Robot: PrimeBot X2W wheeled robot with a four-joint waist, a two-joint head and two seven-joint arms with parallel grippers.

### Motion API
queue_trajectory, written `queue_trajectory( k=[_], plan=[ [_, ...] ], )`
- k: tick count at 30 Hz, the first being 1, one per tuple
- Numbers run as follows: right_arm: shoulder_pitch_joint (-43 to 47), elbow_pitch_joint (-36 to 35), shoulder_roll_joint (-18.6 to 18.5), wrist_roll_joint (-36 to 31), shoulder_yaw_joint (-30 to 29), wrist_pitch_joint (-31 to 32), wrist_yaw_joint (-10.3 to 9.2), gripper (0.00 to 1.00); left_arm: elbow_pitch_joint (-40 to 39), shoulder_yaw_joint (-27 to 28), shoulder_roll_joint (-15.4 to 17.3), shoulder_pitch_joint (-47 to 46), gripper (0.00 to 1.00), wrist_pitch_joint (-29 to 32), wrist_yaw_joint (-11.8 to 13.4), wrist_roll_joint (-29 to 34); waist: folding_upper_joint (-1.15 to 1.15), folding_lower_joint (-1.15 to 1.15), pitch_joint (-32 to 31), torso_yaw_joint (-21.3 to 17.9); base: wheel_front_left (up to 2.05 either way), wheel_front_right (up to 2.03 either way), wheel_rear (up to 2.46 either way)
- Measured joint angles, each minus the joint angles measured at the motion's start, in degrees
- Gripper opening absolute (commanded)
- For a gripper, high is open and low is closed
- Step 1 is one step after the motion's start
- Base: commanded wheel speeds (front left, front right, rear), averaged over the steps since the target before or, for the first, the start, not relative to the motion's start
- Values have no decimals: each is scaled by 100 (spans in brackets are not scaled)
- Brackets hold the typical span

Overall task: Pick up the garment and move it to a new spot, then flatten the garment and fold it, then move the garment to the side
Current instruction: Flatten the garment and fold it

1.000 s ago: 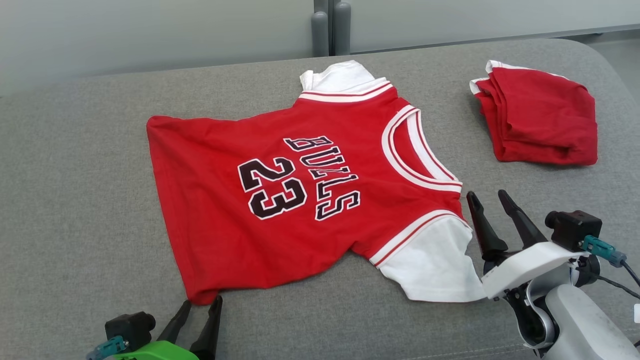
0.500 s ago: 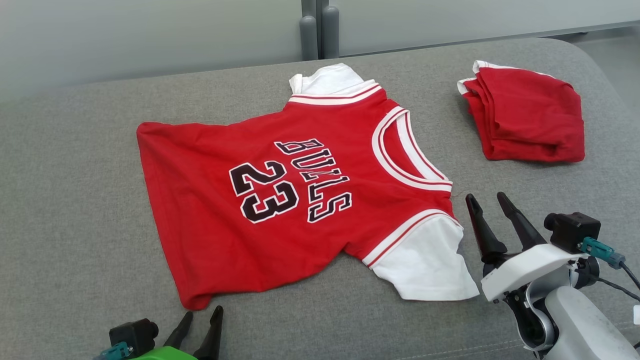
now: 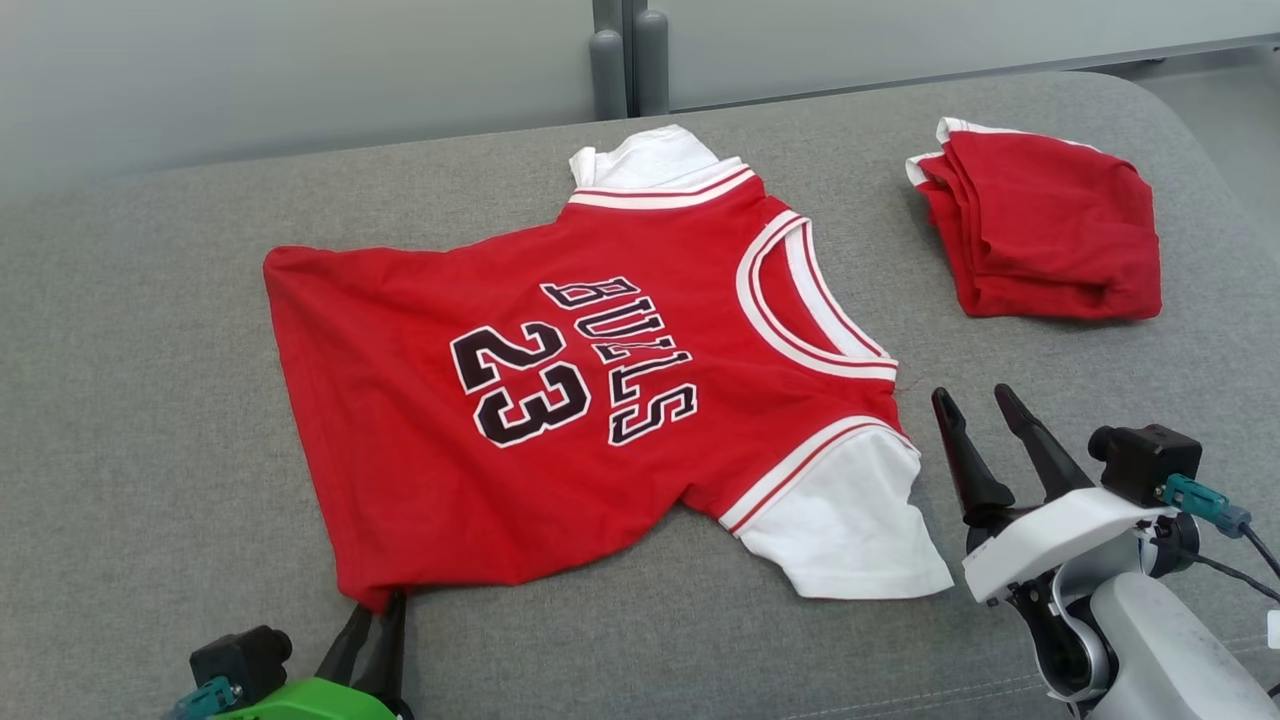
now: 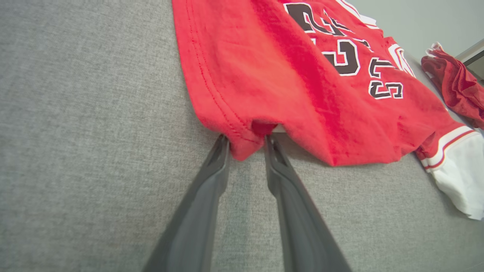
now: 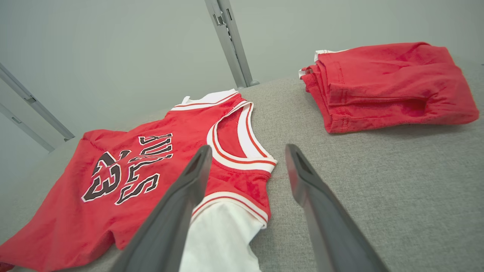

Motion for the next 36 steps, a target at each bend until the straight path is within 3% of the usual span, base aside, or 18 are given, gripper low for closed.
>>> queue_trajectory(
  k=[2,6,20,28,36],
  plan=[
    [0,0,-1,0,-2,0,0,100,-9,-4,-3,-24,42,-27,0,2,0,0,7,-2,0,0,0],
    [1,2,-1,0,4,1,1,100,-14,8,-5,-130,0,-134,0,25,0,0,19,-4,0,0,0],
    [595,96,-276,346,311,572,297,100,-867,532,498,-433,0,-403,168,515,0,0,202,-6,0,0,0],
    [965,55,-250,600,649,851,385,100,-1110,554,487,-437,0,-405,226,521,0,0,325,-36,0,0,0],
    [938,109,-151,779,566,844,387,100,-1184,550,408,-431,0,-405,243,521,0,0,362,-72,0,0,0]
  ],
)
